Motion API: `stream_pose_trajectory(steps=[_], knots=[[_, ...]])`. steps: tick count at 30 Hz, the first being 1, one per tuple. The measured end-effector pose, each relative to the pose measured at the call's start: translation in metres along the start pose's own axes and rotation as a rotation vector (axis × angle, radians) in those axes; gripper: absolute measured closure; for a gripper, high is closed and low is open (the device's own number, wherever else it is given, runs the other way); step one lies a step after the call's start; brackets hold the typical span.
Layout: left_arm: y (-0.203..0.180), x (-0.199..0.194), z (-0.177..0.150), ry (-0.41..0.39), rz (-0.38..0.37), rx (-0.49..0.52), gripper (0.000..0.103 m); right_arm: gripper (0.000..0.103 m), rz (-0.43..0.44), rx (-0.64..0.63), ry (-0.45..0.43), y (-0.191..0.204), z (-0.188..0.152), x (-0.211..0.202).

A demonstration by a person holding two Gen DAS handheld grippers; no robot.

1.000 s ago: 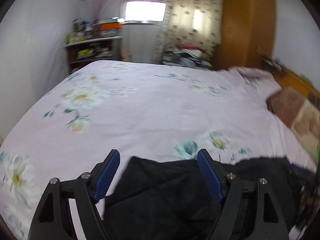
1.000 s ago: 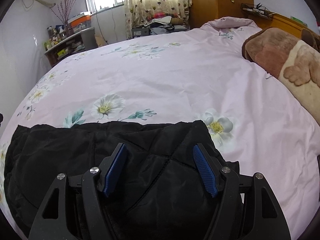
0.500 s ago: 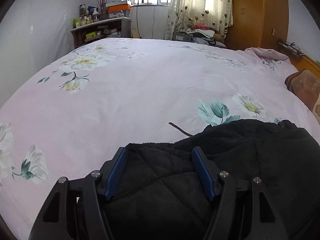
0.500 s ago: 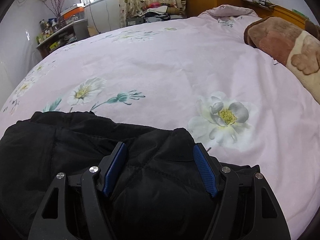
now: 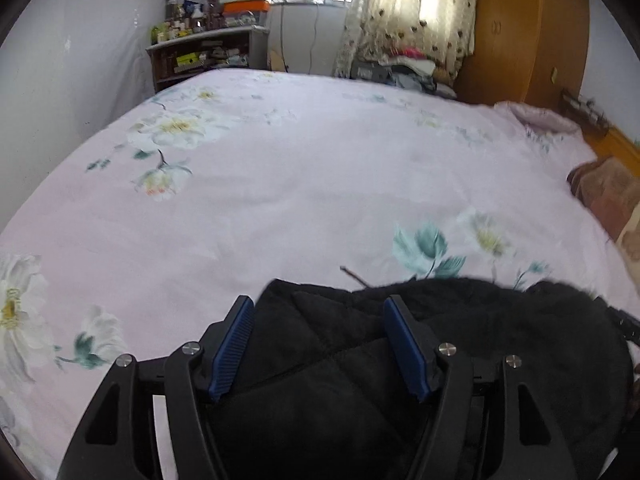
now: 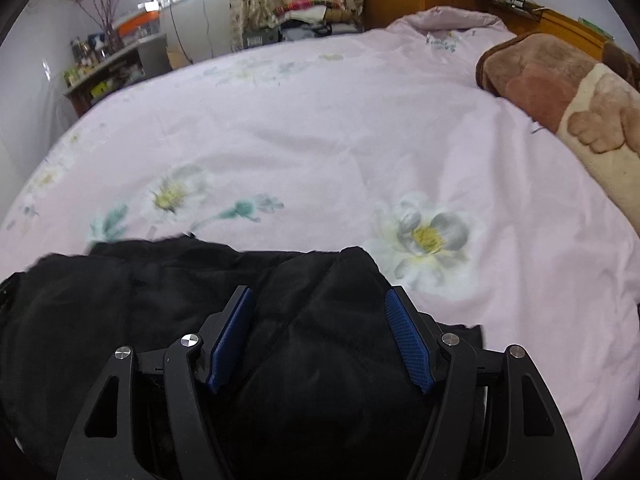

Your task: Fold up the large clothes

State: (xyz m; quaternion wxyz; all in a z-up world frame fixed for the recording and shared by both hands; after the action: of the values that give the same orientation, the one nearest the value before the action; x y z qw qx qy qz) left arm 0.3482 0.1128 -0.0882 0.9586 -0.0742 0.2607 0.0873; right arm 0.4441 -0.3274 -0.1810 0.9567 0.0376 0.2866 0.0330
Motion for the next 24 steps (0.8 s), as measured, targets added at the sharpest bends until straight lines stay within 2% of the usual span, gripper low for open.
stream_pose_trajectory(steps=[3,6,9,12,14,16,19,24], knots=[[-0.001,-0.037,0.025,-0.070,-0.017,-0.016,0.034,0.035,0.027,0.006,-0.061,0.006,0.016,-0.034],[-0.028,-0.064,0.032,-0.097,-0.109,-0.024,0.033,0.035,0.081,0.004,-0.090,0.024,0.021,-0.059],[-0.079,-0.061,0.014,-0.062,-0.204,0.051,0.033,0.035,0.130,-0.013,-0.076,0.046,0.011,-0.061],[-0.116,-0.036,-0.014,0.018,-0.242,0.104,0.033,0.035,0.154,-0.041,-0.035,0.063,-0.002,-0.047],[-0.124,-0.014,-0.034,0.063,-0.215,0.139,0.033,0.035,0.157,-0.065,-0.015,0.068,-0.011,-0.034],[-0.120,0.004,-0.048,0.086,-0.196,0.120,0.032,0.035,0.121,-0.086,0.006,0.064,-0.018,-0.017],[-0.120,0.016,-0.055,0.082,-0.186,0.139,0.031,0.035,0.142,-0.038,0.038,0.056,-0.028,0.002],[-0.124,0.021,-0.058,0.070,-0.162,0.155,0.031,0.035,0.119,-0.069,0.015,0.058,-0.037,0.021]])
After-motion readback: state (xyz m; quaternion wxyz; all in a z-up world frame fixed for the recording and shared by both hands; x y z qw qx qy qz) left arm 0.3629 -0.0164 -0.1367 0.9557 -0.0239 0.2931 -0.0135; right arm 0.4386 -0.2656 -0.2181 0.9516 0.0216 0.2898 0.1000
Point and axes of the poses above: each gripper's, at about its wrist camera, not at the fingertips, and x roughly the way its jaws point, y to its left, z to its top, the point moved 6 cm from there along x, roughly the way its jaws point, and after that the axes turned 14 degrees about -y, right-handed, at the moved point
